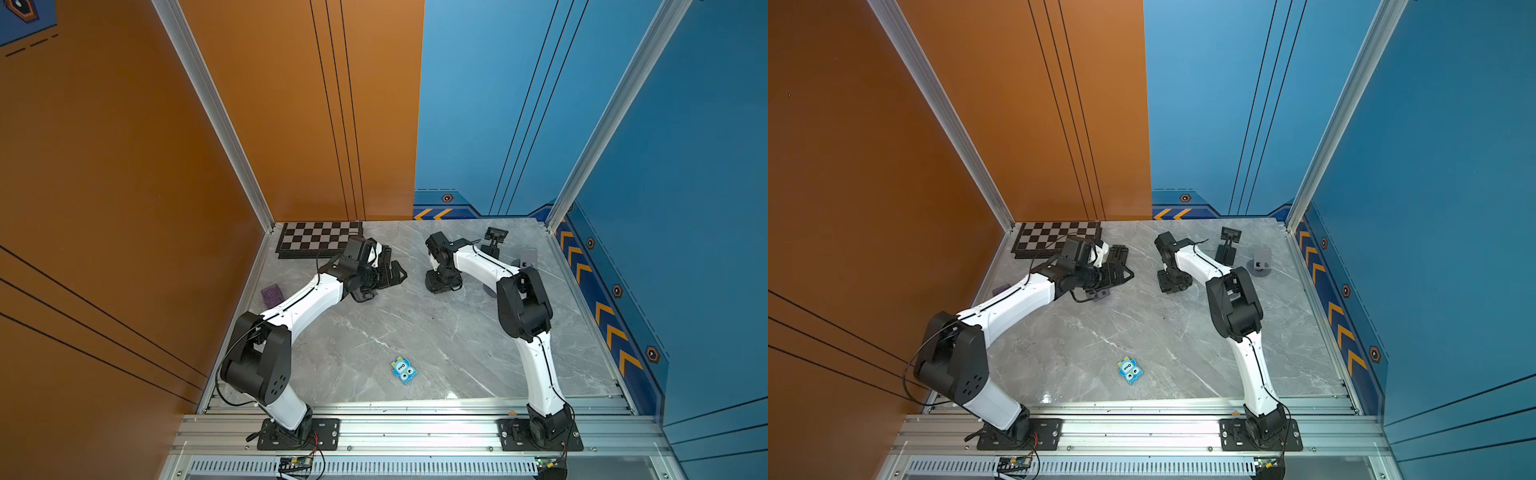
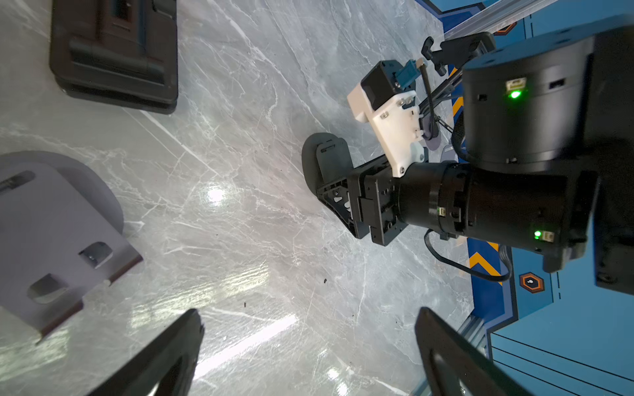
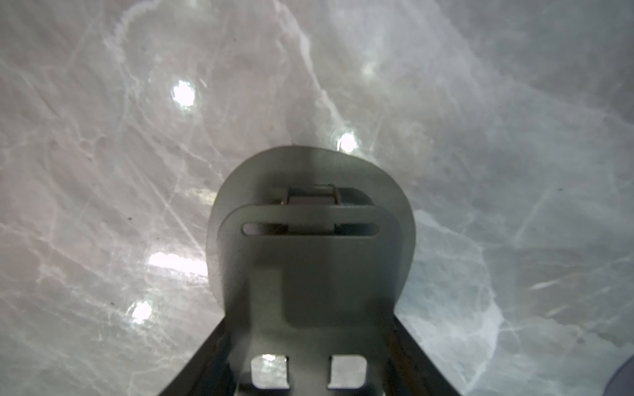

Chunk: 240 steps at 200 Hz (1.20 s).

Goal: Open the phone stand
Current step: Pick up the phone stand at the center of the board, then open the phone stand.

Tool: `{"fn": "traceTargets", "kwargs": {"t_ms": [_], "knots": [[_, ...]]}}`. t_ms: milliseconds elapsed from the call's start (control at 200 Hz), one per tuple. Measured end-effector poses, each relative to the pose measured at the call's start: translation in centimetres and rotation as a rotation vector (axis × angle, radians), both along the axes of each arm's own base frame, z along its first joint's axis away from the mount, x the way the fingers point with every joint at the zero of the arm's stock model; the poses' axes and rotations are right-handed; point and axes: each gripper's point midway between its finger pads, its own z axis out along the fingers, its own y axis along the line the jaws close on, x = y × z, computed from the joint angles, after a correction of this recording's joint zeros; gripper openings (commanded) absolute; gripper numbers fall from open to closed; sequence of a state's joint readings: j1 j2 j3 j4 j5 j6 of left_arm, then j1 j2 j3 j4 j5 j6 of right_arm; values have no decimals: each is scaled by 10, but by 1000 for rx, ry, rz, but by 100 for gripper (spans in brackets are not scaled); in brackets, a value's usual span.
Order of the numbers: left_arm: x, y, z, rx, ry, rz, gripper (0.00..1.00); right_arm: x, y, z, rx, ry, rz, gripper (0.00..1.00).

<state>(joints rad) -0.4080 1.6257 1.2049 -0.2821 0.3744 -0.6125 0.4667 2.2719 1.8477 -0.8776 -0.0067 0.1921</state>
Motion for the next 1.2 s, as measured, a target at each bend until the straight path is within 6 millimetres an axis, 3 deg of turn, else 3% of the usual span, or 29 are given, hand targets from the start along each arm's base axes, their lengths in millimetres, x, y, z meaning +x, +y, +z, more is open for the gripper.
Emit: {"fn": "traceTargets", "kwargs": {"t_ms": [135, 450, 585, 716, 811, 906, 1046, 1201], "knots": [[5, -2, 5, 1, -23, -15, 98, -6, 4, 21, 38, -7, -16, 34], [25, -2, 23, -112, -116, -7, 99, -9, 28, 97, 191, -108, -36, 33], [28, -2, 24, -163, -133, -7, 98, -10, 38, 115, 239, -129, -36, 33], [31, -9, 39, -218, -179, -33, 97, -13, 46, 129, 270, -147, -34, 33], [33, -14, 47, -249, -202, -51, 92, -16, 52, 140, 297, -156, -31, 33], [33, -17, 47, -264, -204, -62, 75, -20, 56, 151, 315, -170, -28, 33], [34, -20, 43, -285, -186, -70, 64, -27, 62, 165, 338, -189, -14, 33], [34, -23, 47, -304, -192, -81, 61, -33, 67, 178, 367, -203, -7, 33]]}}
